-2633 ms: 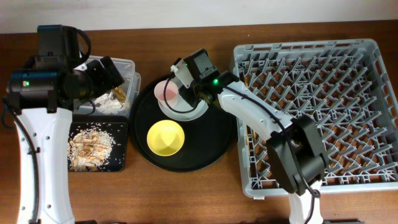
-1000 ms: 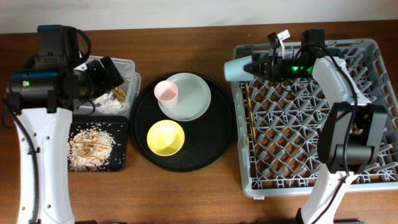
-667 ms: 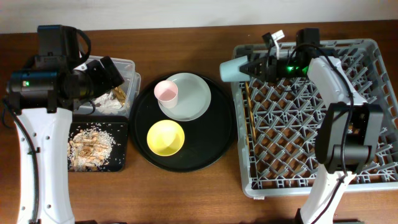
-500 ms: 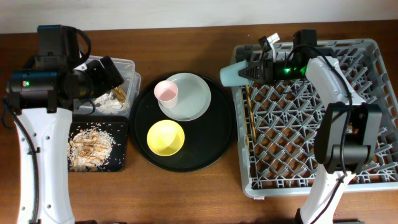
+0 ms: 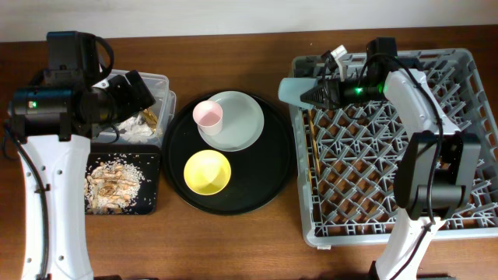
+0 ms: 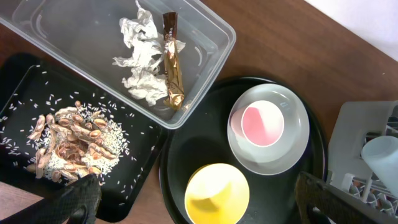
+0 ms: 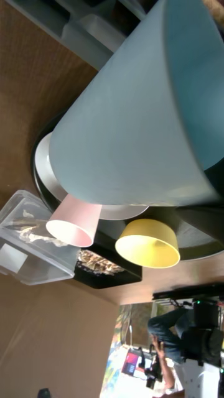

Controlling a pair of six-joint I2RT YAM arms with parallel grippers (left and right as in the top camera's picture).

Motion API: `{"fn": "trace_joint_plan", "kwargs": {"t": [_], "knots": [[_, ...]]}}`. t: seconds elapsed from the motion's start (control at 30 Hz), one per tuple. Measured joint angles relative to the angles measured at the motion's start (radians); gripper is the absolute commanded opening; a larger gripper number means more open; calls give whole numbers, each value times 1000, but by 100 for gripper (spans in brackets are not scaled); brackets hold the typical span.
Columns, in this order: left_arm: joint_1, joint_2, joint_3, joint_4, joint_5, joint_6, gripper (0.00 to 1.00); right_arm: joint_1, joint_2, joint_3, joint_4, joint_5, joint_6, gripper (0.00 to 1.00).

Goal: Sort waste into correct bins and load items into the dishwasher rack
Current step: 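Lift the blue cup and carry it to the rack's back-left corner, then lower the blue cup into the rack and open the right gripper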

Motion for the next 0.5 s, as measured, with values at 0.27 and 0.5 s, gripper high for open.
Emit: {"fn": "trace_joint_plan", "kwargs": {"t": [0.27, 0.5], "knots": [[0, 0, 0, 0, 0, 0, 99, -29, 0, 0, -26, -13, -100, 4], [0, 0, 0, 0, 0, 0, 99, -6, 14, -13, 116, -76, -77, 4]]}}
